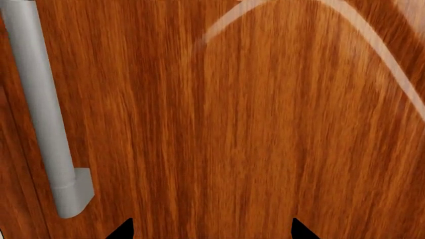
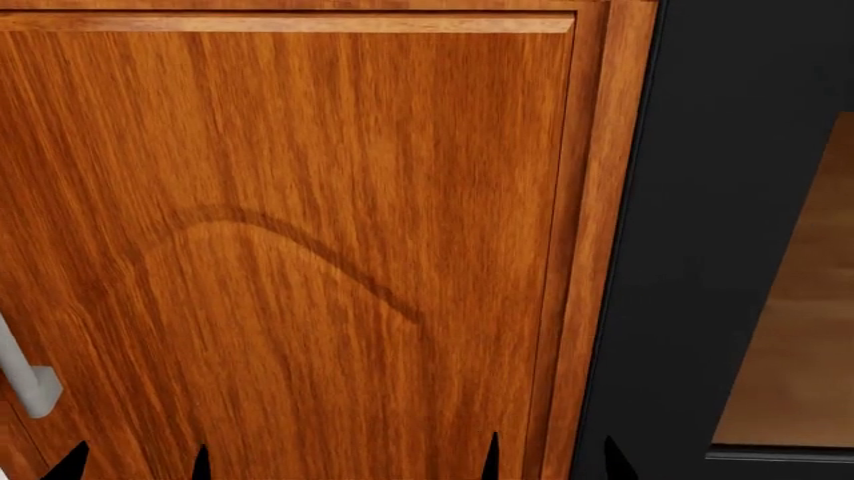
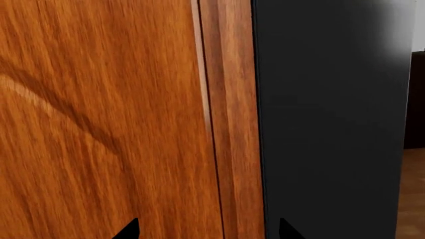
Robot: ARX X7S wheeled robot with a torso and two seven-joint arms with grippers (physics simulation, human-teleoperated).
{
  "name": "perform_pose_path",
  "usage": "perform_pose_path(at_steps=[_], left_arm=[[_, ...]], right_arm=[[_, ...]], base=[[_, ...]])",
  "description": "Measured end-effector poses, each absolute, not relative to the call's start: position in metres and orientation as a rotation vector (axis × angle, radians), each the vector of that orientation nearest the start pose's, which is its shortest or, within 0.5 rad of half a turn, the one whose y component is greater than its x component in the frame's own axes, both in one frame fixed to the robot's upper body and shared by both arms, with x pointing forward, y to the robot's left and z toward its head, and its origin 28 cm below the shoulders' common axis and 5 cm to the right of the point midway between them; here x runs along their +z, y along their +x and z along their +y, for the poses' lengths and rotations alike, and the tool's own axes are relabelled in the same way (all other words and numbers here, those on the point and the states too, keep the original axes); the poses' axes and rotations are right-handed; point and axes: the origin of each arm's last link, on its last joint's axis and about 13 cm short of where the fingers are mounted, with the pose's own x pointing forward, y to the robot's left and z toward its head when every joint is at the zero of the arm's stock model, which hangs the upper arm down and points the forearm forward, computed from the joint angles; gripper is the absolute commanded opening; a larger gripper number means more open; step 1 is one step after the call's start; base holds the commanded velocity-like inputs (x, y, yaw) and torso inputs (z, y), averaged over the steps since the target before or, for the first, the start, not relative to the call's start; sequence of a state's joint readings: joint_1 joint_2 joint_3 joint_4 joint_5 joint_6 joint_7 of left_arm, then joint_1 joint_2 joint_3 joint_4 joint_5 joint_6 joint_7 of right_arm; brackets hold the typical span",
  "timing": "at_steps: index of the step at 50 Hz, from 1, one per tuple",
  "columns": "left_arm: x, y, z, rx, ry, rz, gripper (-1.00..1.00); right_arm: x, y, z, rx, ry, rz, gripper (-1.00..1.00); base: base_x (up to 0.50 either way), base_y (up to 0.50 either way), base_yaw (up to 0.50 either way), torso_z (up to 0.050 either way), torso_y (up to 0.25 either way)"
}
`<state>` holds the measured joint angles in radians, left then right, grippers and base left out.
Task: Close the fridge door
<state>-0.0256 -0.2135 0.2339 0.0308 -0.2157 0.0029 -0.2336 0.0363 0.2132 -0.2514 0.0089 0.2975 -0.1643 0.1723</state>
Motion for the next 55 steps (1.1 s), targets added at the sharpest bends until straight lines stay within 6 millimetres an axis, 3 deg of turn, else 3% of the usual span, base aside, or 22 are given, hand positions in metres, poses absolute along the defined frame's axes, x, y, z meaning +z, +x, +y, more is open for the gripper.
perform_pose_path(at_steps=[19,37,55], left_arm=[[0.026,0.212,0.213,0.038,-0.024,-0.009,1.00],[0.072,0.186,0.265,0.229,-0.055,-0.086,1.00],[0.083,0.192,0.305,0.392,-0.028,-0.123,1.00]], right_arm=[[0.024,0.215,-0.095,0.058,0.102,-0.126,1.00],[0.022,0.215,-0.090,0.053,0.113,-0.125,1.00],[0.023,0.215,-0.091,0.050,0.118,-0.125,1.00]], base=[[0.00,0.04,0.00,0.000,0.000],[0.00,0.00,0.00,0.000,0.000],[0.00,0.00,0.00,0.000,0.000]])
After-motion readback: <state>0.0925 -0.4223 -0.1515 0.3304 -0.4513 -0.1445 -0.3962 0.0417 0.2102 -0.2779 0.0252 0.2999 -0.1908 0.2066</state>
